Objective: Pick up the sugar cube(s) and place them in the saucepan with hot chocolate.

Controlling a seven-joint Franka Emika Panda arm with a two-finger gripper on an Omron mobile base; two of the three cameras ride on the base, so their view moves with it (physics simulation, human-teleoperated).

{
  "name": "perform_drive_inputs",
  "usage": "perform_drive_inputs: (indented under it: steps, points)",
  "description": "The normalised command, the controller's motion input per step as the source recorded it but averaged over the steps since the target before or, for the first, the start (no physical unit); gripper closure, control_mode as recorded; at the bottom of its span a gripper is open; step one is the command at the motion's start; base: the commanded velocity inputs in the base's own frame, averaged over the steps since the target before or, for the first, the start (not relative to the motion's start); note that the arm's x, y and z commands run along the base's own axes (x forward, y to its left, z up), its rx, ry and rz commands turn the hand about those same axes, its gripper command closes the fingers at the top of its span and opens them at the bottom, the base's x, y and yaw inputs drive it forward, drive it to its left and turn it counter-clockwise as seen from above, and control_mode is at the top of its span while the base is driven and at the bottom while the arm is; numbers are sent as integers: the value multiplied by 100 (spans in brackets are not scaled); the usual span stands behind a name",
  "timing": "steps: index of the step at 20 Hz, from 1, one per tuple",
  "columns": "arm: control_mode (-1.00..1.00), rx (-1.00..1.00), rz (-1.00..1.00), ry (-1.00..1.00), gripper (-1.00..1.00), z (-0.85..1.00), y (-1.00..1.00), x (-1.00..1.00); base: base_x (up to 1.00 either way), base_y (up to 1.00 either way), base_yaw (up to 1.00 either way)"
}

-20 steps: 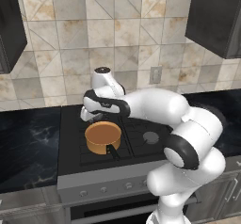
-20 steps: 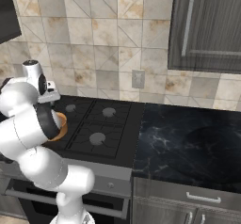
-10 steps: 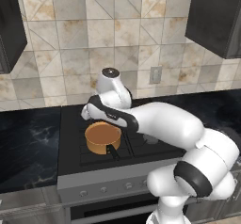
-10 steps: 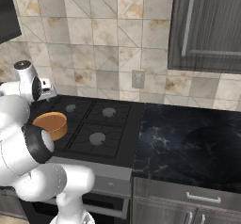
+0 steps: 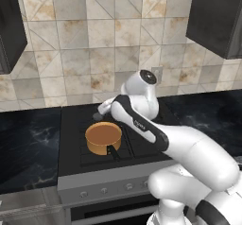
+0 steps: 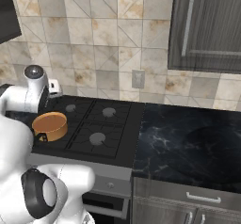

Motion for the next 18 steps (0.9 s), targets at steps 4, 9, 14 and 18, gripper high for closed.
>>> perform_drive_inputs:
  steps: [4,9,14,18]
  points:
    - [-100,8,0,-15,-100,73,-98,-23,0,0,0]
    - [-100,1,-1,-29,-100,97,-100,-49,0,0,0]
    - [-100,-1,0,-24,-100,98,-100,-53,0,0,0]
    - [-100,-6,0,-5,-100,73,-99,-54,0,0,0]
